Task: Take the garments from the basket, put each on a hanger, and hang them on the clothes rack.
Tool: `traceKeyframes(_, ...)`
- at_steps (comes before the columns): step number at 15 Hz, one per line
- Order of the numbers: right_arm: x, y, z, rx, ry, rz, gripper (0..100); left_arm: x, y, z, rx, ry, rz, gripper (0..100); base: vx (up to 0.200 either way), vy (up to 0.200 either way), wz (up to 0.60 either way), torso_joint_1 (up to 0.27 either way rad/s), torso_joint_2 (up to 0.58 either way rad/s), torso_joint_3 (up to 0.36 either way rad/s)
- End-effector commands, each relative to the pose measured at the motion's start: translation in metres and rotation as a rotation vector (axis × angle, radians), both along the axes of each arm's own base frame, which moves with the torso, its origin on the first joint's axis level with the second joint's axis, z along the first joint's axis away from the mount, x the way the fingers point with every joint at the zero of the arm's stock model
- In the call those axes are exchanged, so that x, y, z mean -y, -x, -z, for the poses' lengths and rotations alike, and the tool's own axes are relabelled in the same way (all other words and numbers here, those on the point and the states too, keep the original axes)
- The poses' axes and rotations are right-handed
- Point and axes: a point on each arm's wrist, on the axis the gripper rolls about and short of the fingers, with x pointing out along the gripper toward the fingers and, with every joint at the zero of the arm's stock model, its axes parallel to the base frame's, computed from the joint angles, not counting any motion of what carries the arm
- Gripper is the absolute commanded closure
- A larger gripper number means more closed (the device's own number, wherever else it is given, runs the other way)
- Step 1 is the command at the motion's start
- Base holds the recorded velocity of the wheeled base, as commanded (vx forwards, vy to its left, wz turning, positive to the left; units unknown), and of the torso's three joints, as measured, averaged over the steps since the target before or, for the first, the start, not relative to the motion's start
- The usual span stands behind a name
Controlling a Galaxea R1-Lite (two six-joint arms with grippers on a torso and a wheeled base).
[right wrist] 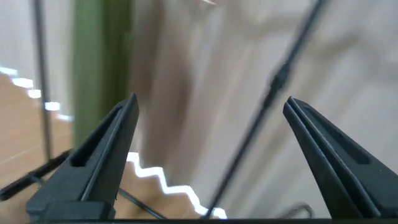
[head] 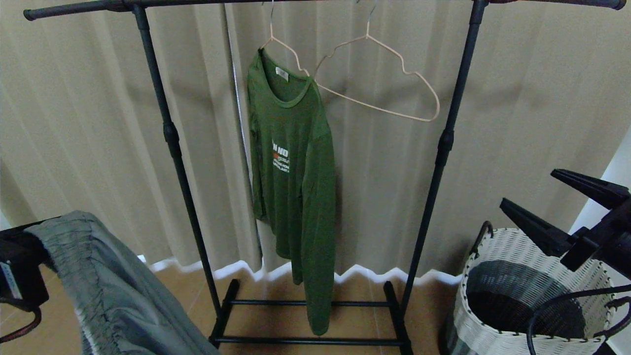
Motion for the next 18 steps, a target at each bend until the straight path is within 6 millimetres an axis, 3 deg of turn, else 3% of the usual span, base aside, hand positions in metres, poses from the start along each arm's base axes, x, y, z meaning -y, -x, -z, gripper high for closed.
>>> traceKeyframes(1,0.006,0.004,0.011,-0.027,0.007,0.032,0,-0.004,0.007,0.004,0.008,0.001,-0.026,100,0.0,0.0,0.0,0.0,0.0,0.0)
traceKeyframes(8,0.007,0.004,0.014,-0.044,0.013,0.039,0,-0.001,-0.002,0.004,0.049,0.012,0.047,100,0.0,0.0,0.0,0.0,0.0,0.0)
traceKeyframes(14,0.006,0.003,0.019,-0.067,0.013,0.037,0,0.0,-0.004,0.015,0.007,-0.005,0.068,100,0.0,0.0,0.0,0.0,-0.01,-0.004)
traceKeyframes(18,0.006,0.001,0.022,-0.083,0.013,0.037,0,0.0,-0.004,0.018,-0.001,-0.012,0.068,100,0.0,0.0,0.0,0.065,-0.25,-0.284)
